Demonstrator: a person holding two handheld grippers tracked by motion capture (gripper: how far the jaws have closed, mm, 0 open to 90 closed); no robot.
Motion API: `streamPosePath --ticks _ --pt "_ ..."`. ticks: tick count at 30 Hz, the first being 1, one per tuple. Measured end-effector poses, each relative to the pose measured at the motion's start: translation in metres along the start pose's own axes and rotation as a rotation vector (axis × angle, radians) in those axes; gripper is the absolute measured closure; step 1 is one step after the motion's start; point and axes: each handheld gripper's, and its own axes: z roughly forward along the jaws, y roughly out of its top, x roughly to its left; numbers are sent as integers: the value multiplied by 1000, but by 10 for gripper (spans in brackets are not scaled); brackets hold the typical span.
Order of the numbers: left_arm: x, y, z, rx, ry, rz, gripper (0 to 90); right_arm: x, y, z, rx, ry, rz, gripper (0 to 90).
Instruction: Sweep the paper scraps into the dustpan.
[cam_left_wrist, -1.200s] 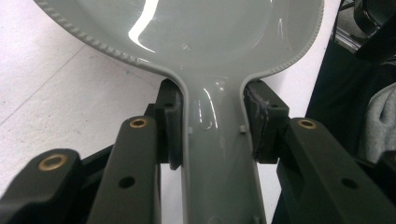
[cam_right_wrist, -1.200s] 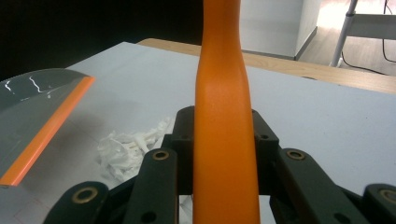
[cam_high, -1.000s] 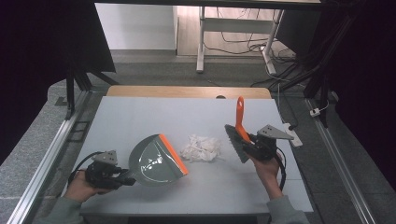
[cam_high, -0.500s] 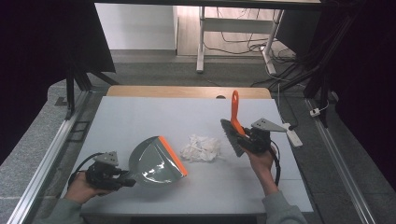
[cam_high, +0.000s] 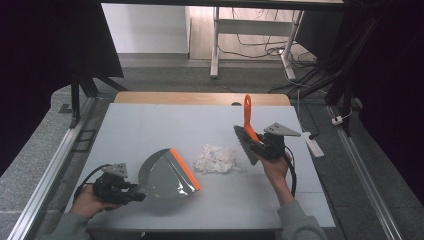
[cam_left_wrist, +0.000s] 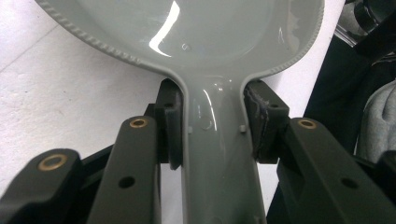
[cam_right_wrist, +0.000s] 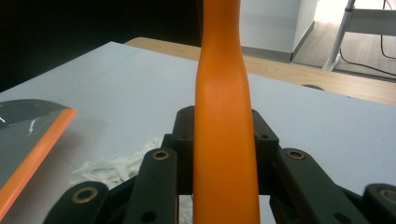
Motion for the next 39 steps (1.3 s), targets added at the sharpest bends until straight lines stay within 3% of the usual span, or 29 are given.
streamPosePath --ticks 16,39 --pt "2 5 17 52 -28 -10 616 -5 -3 18 45 -37 -4 703" --pt "5 15 30 81 -63 -7 615 -8 -6 37 117 -80 -7 703"
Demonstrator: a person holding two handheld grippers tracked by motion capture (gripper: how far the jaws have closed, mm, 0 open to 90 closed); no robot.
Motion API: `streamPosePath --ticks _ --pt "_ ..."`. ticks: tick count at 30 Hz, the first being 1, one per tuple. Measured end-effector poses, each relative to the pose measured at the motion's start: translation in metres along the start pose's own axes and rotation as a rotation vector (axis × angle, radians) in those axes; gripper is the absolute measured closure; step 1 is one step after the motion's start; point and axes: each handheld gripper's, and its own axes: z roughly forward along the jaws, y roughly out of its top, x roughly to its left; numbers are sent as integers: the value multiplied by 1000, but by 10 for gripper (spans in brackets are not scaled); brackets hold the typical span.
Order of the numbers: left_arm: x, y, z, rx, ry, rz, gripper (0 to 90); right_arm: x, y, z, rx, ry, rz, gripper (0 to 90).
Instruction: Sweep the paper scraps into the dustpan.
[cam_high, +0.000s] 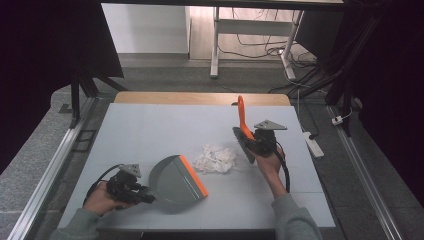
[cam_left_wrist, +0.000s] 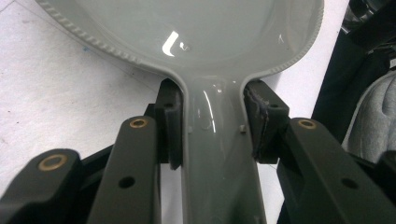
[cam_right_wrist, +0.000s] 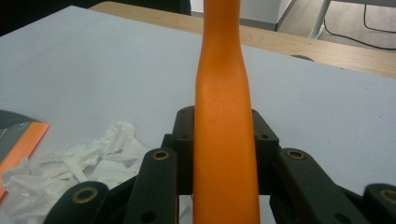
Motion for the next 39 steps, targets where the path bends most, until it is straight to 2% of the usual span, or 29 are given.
streamPosePath --ticks 14,39 --pt "0 4 4 1 12 -10 616 6 -1 18 39 3 -13 704" --pt "-2 7 5 0 19 -17 616 31 1 40 86 40 -58 704"
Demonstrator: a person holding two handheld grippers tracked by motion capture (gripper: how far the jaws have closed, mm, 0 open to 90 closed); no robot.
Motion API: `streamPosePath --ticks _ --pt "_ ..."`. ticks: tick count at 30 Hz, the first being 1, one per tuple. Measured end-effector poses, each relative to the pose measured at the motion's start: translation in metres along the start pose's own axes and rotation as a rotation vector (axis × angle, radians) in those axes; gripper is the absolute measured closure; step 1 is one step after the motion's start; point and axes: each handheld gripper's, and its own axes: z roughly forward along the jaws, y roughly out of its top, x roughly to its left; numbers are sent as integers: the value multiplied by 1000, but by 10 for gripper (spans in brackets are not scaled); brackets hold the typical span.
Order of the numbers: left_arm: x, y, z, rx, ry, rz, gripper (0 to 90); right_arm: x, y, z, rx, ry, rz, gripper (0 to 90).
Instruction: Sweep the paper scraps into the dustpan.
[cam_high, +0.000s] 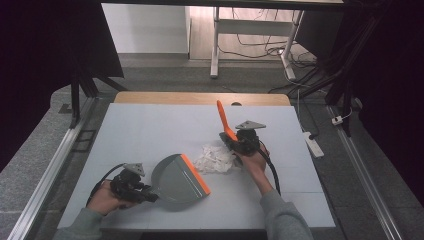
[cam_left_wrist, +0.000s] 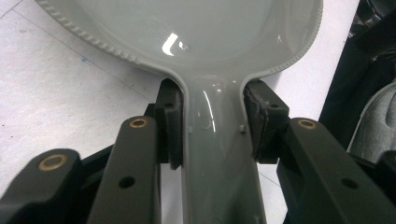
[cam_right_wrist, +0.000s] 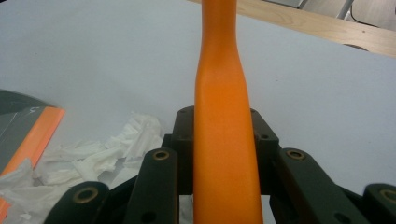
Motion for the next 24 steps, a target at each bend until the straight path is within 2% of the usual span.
streamPosePath --ticks 24 --pt "-1 1 1 2 2 1 616 34 6 18 36 58 -63 704"
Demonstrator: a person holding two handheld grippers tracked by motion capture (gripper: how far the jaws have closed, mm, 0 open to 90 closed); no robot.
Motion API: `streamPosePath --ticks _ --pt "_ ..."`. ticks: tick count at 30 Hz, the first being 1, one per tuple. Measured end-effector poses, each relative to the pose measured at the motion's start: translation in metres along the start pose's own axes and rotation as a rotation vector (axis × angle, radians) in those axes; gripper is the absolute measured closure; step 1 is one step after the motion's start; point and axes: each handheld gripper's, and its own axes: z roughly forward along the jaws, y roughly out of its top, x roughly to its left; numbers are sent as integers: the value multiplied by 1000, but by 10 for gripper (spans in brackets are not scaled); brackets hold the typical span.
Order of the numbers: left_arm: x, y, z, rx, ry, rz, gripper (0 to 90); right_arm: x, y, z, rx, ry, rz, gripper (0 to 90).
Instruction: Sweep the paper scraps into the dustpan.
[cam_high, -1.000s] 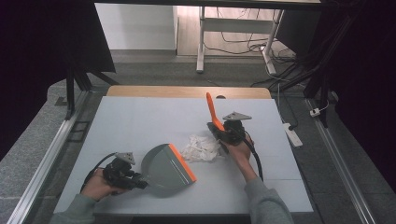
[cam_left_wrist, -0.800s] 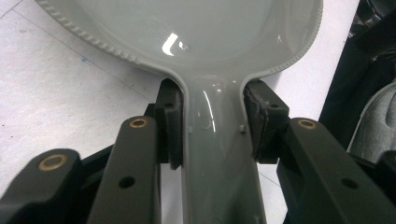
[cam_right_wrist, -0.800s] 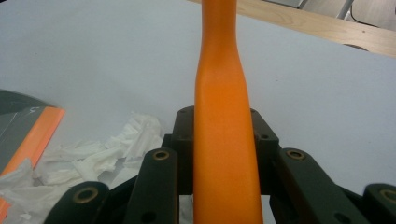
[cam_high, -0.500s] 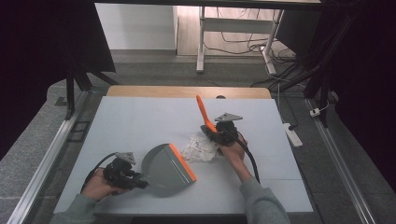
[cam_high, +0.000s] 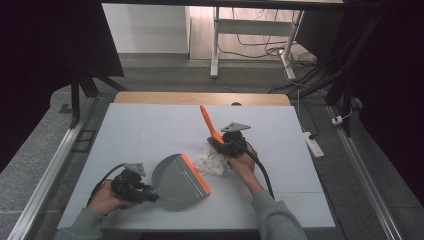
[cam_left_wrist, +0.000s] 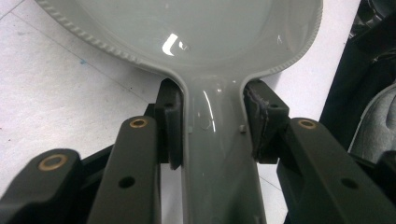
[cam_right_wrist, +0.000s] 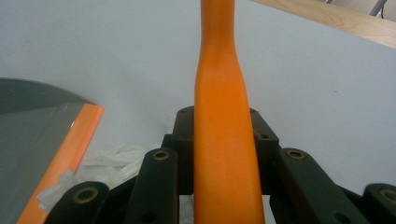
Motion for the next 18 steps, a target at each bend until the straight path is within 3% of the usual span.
streamPosePath --ticks 13,18 --pt "-1 1 1 -1 3 -3 616 33 4 10 23 51 -62 703" --pt "-1 1 0 0 1 -3 616 50 6 13 24 91 -83 703"
